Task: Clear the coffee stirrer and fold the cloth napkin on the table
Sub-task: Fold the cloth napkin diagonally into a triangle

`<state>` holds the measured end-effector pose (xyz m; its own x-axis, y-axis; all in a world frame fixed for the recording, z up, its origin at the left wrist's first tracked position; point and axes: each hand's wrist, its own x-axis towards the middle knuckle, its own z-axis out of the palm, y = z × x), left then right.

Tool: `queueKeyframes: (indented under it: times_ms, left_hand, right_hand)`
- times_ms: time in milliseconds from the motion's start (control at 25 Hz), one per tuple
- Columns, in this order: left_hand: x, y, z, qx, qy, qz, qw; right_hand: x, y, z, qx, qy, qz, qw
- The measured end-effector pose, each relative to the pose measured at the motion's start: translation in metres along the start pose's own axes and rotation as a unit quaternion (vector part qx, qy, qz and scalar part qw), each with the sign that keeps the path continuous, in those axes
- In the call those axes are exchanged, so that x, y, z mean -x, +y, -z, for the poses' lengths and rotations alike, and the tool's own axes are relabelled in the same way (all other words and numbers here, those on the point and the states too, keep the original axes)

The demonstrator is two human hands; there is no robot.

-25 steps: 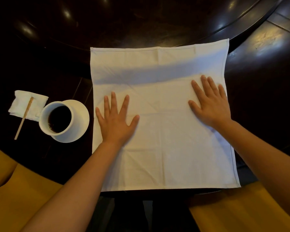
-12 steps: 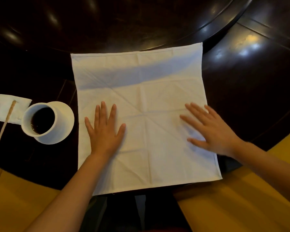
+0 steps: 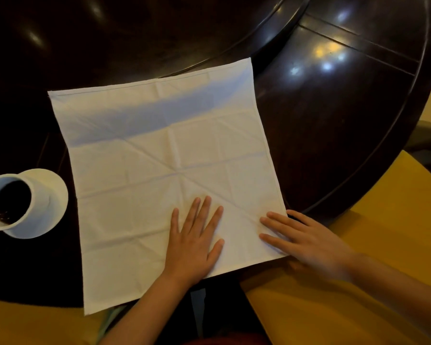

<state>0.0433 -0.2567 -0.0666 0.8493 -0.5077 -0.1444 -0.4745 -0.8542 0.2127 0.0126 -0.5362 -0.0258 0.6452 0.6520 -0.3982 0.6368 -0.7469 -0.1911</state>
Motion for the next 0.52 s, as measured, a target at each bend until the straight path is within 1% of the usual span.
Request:
queueKeyframes:
  times_ms: [200, 280, 360, 440, 520]
  left_hand:
    - [0.001, -0.001, 0.003, 0.011, -0.029, 0.006, 0.999]
    - [0.0, 0.0, 0.005, 0.02, -0.044, 0.005, 0.999]
    - [0.0, 0.0, 0.011, 0.036, -0.064, 0.014, 0.997]
    - [0.0, -0.002, 0.017, 0.082, -0.067, 0.02, 0.994]
    - [0.0, -0.004, 0.026, 0.199, -0.053, 0.033, 0.978]
  right_hand:
    - [0.002, 0.006, 0.01, -0.022, 0.036, 0.027, 0.999]
    - [-0.001, 0.007, 0.02, -0.038, 0.074, 0.037, 0.996]
    - [-0.008, 0.007, 0.034, -0.082, 0.108, 0.023, 0.991]
    - [-0.021, 0.004, 0.05, -0.151, 0.131, -0.012, 0.98]
    - [-0.042, 0.002, 0.066, -0.242, 0.15, -0.065, 0.956]
